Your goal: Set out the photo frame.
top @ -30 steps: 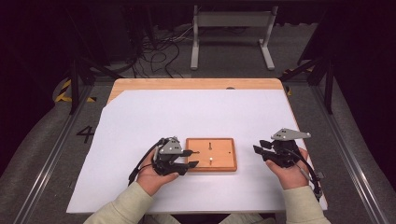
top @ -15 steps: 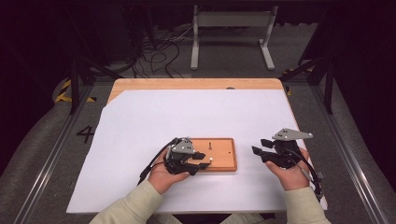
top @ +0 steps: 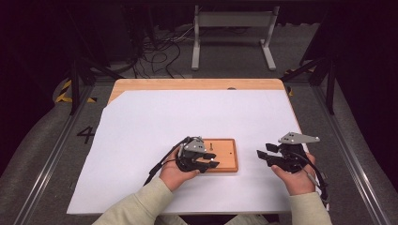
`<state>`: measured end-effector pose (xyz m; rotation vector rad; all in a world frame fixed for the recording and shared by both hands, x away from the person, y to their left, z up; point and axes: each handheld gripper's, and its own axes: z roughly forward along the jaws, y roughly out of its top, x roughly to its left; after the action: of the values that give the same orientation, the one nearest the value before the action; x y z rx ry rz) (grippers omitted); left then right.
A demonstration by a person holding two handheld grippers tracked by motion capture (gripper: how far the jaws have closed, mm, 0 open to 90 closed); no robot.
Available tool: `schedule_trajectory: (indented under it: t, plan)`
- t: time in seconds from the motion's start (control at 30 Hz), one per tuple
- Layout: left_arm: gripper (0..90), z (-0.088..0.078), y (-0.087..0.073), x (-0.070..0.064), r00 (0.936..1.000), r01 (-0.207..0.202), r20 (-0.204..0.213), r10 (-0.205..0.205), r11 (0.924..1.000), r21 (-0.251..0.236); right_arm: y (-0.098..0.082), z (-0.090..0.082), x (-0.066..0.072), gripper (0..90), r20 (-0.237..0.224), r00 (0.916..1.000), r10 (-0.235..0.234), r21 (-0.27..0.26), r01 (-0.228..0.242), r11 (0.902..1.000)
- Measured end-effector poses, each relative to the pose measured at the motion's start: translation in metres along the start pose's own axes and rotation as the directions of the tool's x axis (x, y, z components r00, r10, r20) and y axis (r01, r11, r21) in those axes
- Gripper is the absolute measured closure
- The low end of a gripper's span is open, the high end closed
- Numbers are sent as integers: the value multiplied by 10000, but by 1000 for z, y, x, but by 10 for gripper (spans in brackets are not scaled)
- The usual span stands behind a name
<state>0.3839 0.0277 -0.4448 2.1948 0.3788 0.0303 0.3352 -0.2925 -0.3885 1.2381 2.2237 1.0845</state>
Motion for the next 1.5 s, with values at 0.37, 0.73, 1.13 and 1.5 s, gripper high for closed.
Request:
schedule_trajectory:
  t: [0.37,0.73,1.13,1.5]
  plan:
    - [840,3,-1,-1,9993,-357,-67,359,9989,301,0,2,2,533,-114,9999,-83,65,84,9999]
    - [842,4,-3,-12,9723,-2133,-863,2172,9756,521,2,4,3,529,-163,9997,-161,108,162,9998]
    - [839,4,-11,-42,8602,-4489,-2253,4575,8889,913,6,4,7,535,-381,9987,-327,94,331,9994]
    - [841,5,-17,-55,7896,-5359,-2787,5466,8356,1205,14,14,12,460,-885,9946,-542,243,565,9981]
